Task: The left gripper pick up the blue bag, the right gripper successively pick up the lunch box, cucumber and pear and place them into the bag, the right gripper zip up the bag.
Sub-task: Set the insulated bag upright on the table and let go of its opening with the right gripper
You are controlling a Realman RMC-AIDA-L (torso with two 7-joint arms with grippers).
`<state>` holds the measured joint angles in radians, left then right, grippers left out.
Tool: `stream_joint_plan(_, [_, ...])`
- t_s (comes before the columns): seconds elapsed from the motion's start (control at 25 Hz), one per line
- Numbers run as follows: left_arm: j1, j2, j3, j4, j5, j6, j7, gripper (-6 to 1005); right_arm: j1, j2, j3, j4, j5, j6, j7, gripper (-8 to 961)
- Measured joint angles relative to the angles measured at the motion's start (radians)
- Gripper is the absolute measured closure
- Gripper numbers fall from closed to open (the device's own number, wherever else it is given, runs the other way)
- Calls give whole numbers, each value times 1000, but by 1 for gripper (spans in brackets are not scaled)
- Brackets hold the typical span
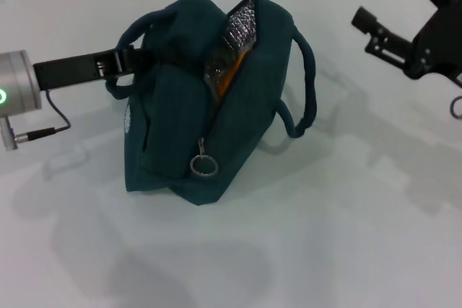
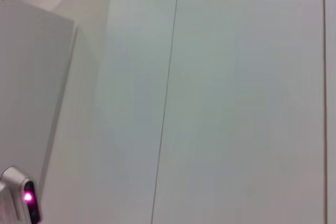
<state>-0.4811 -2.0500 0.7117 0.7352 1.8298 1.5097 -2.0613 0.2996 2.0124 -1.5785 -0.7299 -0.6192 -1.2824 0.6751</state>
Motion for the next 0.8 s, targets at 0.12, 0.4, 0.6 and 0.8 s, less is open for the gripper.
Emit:
stream_joint_plan(0.12, [12, 0, 0, -2, -26, 0, 9, 948, 10, -2, -8, 25, -41, 4, 30, 135])
stream_joint_plan(0.4, [15, -6, -1, -2, -32, -12, 9, 948, 142, 6, -111, 204, -129, 18, 132, 141])
stream_joint_plan(0.6, [20, -5, -2, -2, -30, -41, 10, 948, 196, 7, -235, 248, -141, 54, 134, 146])
stream_joint_plan(0.8, [24, -4, -2, -4, -33, -62, 26, 948, 201, 11, -259, 242, -165, 134, 133, 151])
